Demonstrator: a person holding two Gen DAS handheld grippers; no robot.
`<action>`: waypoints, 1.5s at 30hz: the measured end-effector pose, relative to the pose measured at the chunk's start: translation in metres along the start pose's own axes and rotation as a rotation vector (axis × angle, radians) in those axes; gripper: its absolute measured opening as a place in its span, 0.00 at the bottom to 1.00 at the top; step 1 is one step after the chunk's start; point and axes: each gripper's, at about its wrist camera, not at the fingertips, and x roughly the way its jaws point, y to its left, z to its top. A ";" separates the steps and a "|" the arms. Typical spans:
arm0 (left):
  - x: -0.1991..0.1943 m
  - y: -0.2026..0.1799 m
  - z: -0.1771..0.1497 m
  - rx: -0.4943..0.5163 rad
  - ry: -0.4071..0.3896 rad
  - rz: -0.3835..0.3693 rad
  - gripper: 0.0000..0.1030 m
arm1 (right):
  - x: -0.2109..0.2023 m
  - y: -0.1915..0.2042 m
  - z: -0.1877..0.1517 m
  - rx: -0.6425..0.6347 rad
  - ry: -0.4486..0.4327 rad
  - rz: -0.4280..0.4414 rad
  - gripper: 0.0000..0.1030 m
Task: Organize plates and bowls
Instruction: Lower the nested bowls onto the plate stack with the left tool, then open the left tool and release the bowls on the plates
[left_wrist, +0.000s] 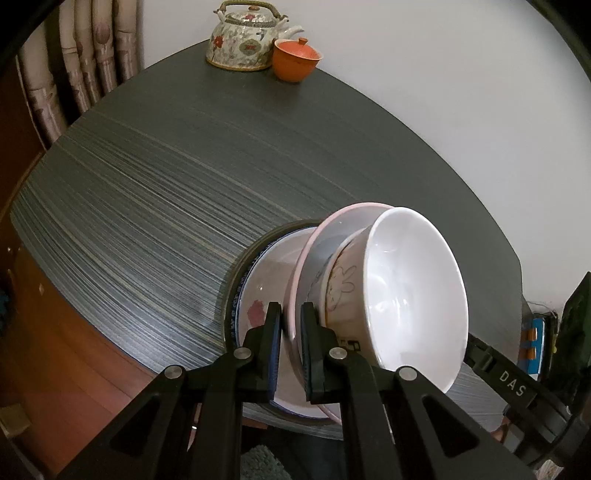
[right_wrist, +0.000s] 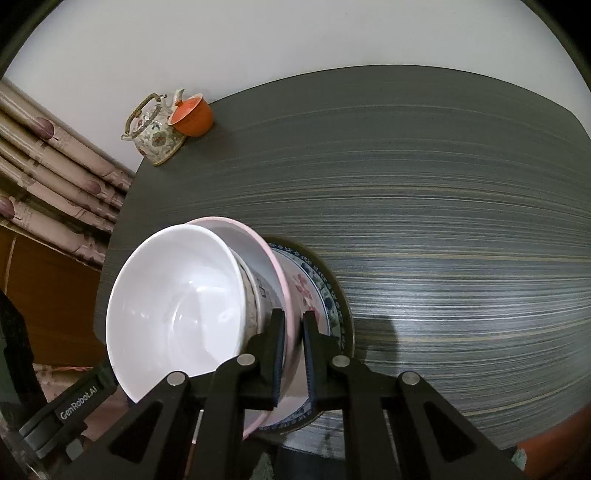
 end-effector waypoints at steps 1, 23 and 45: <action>0.001 0.001 0.000 0.002 -0.001 0.002 0.06 | 0.003 0.004 0.001 -0.006 -0.006 -0.006 0.10; 0.001 0.003 0.001 0.018 -0.039 0.054 0.17 | 0.007 0.004 -0.004 -0.016 0.000 -0.004 0.13; -0.049 0.013 -0.029 0.058 -0.157 0.128 0.40 | -0.039 0.000 -0.030 -0.097 -0.118 -0.014 0.54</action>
